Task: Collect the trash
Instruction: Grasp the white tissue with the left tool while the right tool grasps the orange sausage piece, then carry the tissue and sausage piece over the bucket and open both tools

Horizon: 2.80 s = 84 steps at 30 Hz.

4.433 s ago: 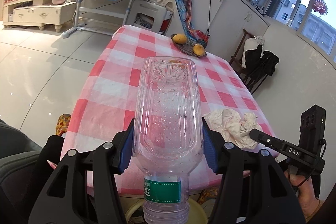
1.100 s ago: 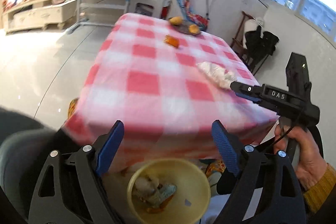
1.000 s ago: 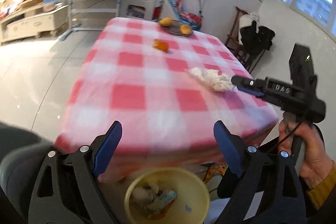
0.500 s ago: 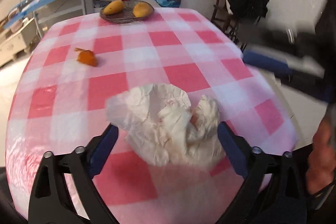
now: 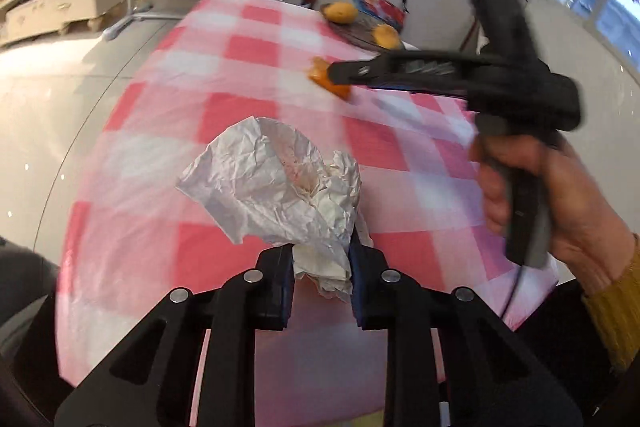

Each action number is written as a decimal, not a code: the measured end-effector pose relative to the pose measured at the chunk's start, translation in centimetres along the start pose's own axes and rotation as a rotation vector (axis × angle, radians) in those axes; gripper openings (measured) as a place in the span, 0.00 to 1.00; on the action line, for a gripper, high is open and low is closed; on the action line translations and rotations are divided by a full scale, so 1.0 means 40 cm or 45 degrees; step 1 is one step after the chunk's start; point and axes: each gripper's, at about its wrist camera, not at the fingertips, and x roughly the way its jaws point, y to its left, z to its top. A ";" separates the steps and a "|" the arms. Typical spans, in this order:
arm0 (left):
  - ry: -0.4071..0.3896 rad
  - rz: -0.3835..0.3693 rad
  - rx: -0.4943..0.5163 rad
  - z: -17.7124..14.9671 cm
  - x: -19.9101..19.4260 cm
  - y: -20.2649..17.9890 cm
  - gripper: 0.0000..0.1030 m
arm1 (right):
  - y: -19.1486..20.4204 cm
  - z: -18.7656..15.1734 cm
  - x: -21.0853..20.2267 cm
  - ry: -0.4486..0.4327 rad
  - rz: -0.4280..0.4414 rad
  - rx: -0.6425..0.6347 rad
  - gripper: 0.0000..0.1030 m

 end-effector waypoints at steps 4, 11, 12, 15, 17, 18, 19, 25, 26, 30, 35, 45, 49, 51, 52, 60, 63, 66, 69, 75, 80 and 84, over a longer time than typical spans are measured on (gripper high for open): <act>-0.015 0.000 0.008 -0.013 -0.003 0.008 0.21 | 0.032 0.018 0.066 0.061 -0.135 -0.088 0.27; -0.059 0.039 0.066 -0.032 -0.011 -0.014 0.21 | 0.014 -0.054 -0.003 0.048 -0.119 -0.050 0.18; -0.066 0.040 0.066 -0.037 -0.014 -0.015 0.21 | 0.014 -0.068 -0.020 0.039 -0.100 -0.028 0.18; -0.083 0.034 0.064 -0.048 -0.021 -0.016 0.21 | 0.011 -0.130 -0.071 0.012 -0.031 0.061 0.18; -0.095 0.031 0.070 -0.055 -0.023 -0.021 0.21 | 0.010 -0.189 -0.117 -0.013 0.002 0.122 0.18; -0.099 0.023 0.068 -0.058 -0.023 -0.022 0.21 | 0.007 -0.208 -0.134 -0.026 0.011 0.150 0.18; -0.106 0.011 0.068 -0.064 -0.026 -0.025 0.21 | 0.002 -0.238 -0.160 -0.054 0.024 0.194 0.18; -0.162 -0.008 0.108 -0.092 -0.055 -0.049 0.21 | -0.029 -0.355 -0.253 -0.187 0.005 0.392 0.18; -0.168 -0.007 0.110 -0.096 -0.060 -0.049 0.21 | -0.034 -0.368 -0.262 -0.205 -0.002 0.424 0.18; -0.177 -0.004 0.096 -0.114 -0.078 -0.039 0.21 | -0.043 -0.383 -0.270 -0.224 -0.020 0.476 0.18; -0.188 -0.004 0.072 -0.138 -0.103 -0.020 0.21 | -0.022 -0.401 -0.271 -0.230 -0.012 0.468 0.18; -0.205 -0.022 0.060 -0.184 -0.148 -0.008 0.21 | 0.010 -0.456 -0.295 -0.257 0.031 0.434 0.18; -0.209 -0.038 0.048 -0.196 -0.161 -0.003 0.21 | 0.024 -0.461 -0.298 -0.265 0.047 0.419 0.18; -0.214 -0.047 0.044 -0.203 -0.168 -0.001 0.21 | 0.034 -0.466 -0.299 -0.265 0.051 0.410 0.18; -0.215 -0.049 0.042 -0.206 -0.170 -0.001 0.21 | 0.039 -0.469 -0.299 -0.263 0.053 0.407 0.18; -0.237 -0.076 0.021 -0.216 -0.194 0.011 0.21 | 0.076 -0.482 -0.294 -0.246 0.076 0.380 0.18; -0.247 -0.083 0.011 -0.220 -0.203 0.015 0.21 | 0.095 -0.490 -0.290 -0.233 0.091 0.366 0.18; -0.257 -0.088 -0.002 -0.224 -0.216 0.022 0.21 | 0.114 -0.497 -0.287 -0.221 0.103 0.347 0.18; -0.262 -0.089 -0.012 -0.227 -0.220 0.028 0.21 | 0.130 -0.501 -0.285 -0.211 0.111 0.331 0.18; -0.265 -0.090 -0.018 -0.228 -0.226 0.030 0.21 | 0.154 -0.512 -0.276 -0.185 0.135 0.311 0.18; -0.269 -0.090 -0.022 -0.230 -0.234 0.033 0.21 | 0.192 -0.532 -0.260 -0.132 0.170 0.280 0.18; -0.271 -0.090 -0.026 -0.230 -0.238 0.035 0.21 | 0.226 -0.541 -0.248 -0.089 0.181 0.233 0.18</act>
